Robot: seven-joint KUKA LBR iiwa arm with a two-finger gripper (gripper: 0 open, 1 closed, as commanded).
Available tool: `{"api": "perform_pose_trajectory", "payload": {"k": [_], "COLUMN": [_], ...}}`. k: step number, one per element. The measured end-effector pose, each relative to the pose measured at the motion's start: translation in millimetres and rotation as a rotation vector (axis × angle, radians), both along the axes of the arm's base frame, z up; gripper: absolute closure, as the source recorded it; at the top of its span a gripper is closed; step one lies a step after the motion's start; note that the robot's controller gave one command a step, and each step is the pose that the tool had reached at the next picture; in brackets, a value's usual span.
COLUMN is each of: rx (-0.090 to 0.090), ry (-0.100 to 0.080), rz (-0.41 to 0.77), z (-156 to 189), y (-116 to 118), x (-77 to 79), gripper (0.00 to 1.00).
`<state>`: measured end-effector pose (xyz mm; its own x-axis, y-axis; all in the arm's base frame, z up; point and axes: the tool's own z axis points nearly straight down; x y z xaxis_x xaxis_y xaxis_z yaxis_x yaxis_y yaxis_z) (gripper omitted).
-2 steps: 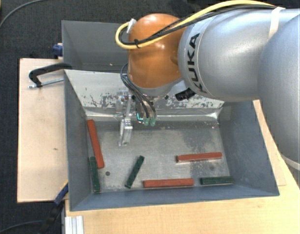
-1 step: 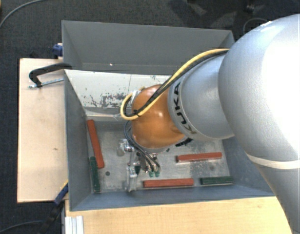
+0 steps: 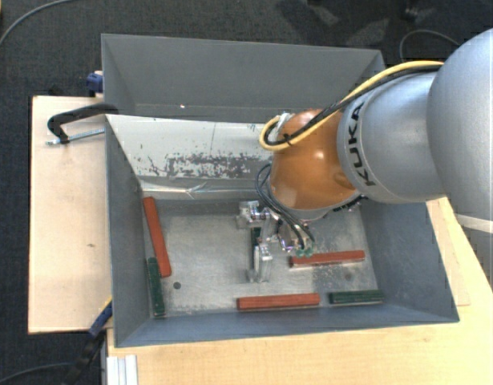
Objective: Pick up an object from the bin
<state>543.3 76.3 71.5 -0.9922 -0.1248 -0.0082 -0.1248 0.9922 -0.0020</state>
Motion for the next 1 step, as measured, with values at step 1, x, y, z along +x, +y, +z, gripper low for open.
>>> {"api": "perform_pose_trajectory", "payload": {"k": [1], "rx": [-0.002], "ry": [0.004], "rz": [0.111], "z": [-0.7], "y": [-71.5], "x": [2.3], "gripper": [0.00]}}
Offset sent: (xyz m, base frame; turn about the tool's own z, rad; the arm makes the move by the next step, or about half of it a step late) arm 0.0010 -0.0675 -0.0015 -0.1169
